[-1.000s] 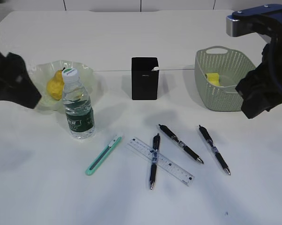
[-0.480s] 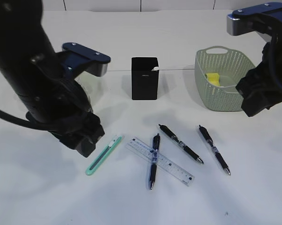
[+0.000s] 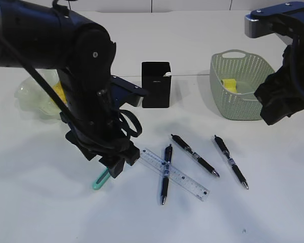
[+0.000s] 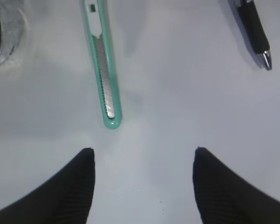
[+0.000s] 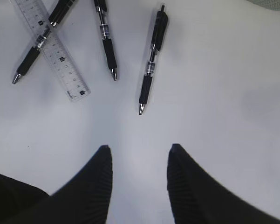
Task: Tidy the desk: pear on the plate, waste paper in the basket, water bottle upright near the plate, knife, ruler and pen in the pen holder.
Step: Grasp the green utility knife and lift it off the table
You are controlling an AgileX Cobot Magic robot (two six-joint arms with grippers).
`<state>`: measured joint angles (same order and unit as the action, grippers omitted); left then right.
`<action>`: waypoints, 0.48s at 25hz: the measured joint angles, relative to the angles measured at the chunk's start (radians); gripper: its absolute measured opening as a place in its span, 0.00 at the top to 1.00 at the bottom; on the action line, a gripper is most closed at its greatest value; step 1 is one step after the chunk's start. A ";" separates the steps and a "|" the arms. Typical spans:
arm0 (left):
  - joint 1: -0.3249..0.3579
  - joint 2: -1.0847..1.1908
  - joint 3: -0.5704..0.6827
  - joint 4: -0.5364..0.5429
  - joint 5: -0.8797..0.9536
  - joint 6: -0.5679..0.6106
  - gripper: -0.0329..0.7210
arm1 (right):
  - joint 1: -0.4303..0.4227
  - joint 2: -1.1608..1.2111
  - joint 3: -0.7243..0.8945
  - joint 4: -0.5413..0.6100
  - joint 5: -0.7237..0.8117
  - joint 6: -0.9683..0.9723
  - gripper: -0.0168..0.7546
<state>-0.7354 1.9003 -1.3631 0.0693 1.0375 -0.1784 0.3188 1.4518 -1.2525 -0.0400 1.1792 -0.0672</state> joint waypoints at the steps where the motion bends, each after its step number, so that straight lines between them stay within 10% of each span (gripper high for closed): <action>1: 0.000 0.012 -0.004 0.002 -0.006 0.000 0.34 | 0.000 0.000 0.000 -0.002 0.000 0.000 0.59; 12: 0.074 0.072 -0.006 -0.039 -0.016 0.045 0.34 | 0.000 0.000 0.000 -0.016 -0.013 0.000 0.59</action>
<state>-0.6610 1.9723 -1.3693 0.0306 1.0212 -0.1335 0.3188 1.4518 -1.2525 -0.0560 1.1666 -0.0672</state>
